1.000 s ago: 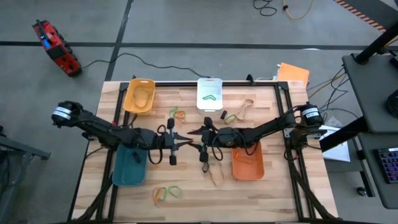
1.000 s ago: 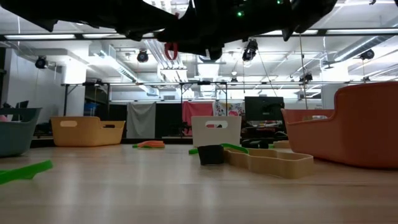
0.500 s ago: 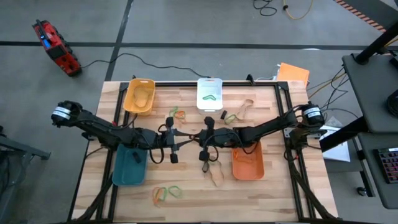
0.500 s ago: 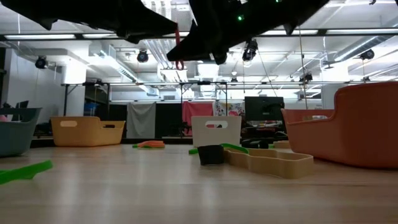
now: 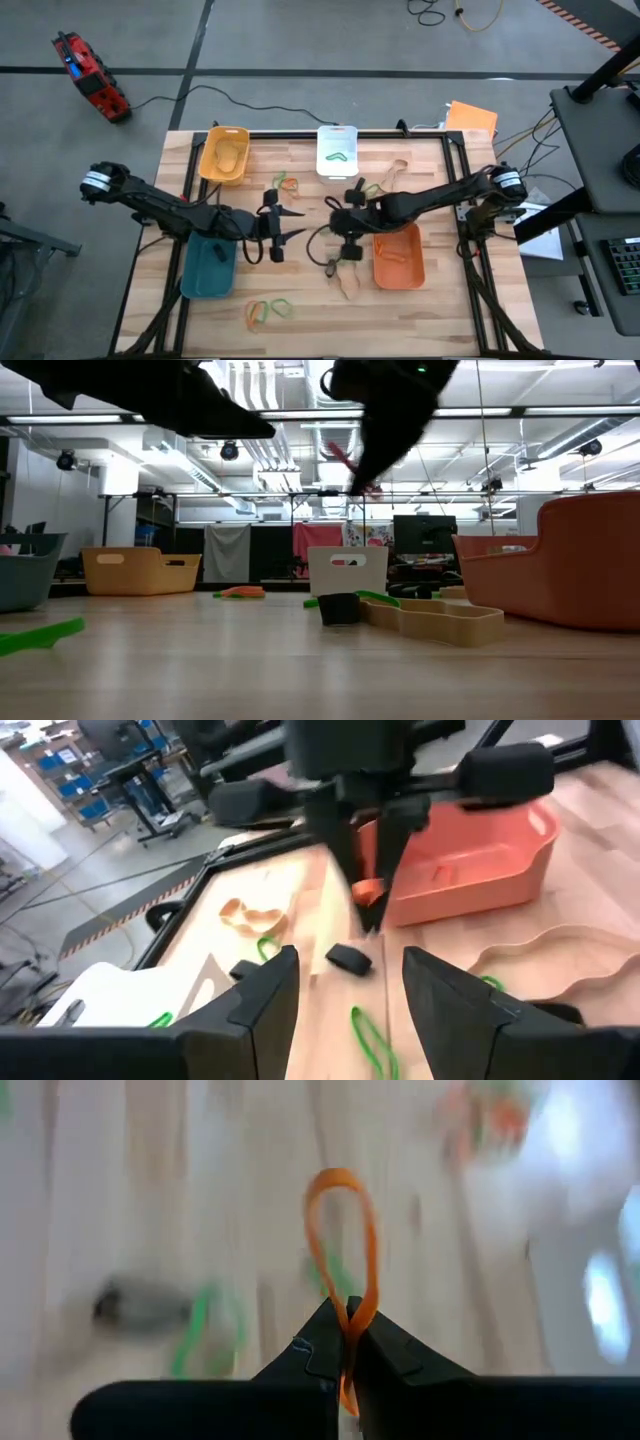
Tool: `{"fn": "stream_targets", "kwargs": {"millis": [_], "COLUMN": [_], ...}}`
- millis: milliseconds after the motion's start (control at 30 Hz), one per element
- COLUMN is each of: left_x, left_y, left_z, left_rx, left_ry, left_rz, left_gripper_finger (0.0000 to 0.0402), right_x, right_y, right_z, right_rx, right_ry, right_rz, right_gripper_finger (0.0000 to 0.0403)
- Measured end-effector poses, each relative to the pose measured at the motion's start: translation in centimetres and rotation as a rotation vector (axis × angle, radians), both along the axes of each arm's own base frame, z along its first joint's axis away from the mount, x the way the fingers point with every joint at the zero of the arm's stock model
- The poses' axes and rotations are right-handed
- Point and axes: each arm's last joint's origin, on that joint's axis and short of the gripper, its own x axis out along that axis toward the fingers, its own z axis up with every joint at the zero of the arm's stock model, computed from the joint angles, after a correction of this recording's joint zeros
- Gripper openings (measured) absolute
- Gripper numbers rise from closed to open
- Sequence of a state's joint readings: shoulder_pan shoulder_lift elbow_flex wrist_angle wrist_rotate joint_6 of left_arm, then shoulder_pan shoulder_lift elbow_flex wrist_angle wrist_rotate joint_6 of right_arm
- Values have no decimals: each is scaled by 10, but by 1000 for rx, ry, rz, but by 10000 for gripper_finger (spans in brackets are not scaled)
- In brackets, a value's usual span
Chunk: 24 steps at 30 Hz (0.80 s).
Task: Sort rubber bands into baskets
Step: Put the orange rubber band into the orange bin
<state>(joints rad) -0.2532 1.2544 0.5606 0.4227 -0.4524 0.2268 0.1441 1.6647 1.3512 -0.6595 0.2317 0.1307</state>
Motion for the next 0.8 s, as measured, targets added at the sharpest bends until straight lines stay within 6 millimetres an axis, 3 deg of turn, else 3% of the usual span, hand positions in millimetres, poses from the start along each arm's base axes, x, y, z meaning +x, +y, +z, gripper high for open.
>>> {"fn": "stream_targets", "kwargs": {"millis": [300,533,800], "left_x": [-2,-2,-2], "left_y": [3,3,3], "left_z": [-3,-4,-4], "left_rx": [33,34,35], "left_ry": [34,38,42], "left_rz": [86,86,86], "left_gripper_finger": [162,162,162], "right_x": [-44,-70,-81], "right_y": [3,11,24], "right_z": [12,13,15], "right_rx": [99,115,115], "right_ry": [267,346,314], "right_rz": [-173,-300,-368], "right_gripper_finger": [9,14,87]}}
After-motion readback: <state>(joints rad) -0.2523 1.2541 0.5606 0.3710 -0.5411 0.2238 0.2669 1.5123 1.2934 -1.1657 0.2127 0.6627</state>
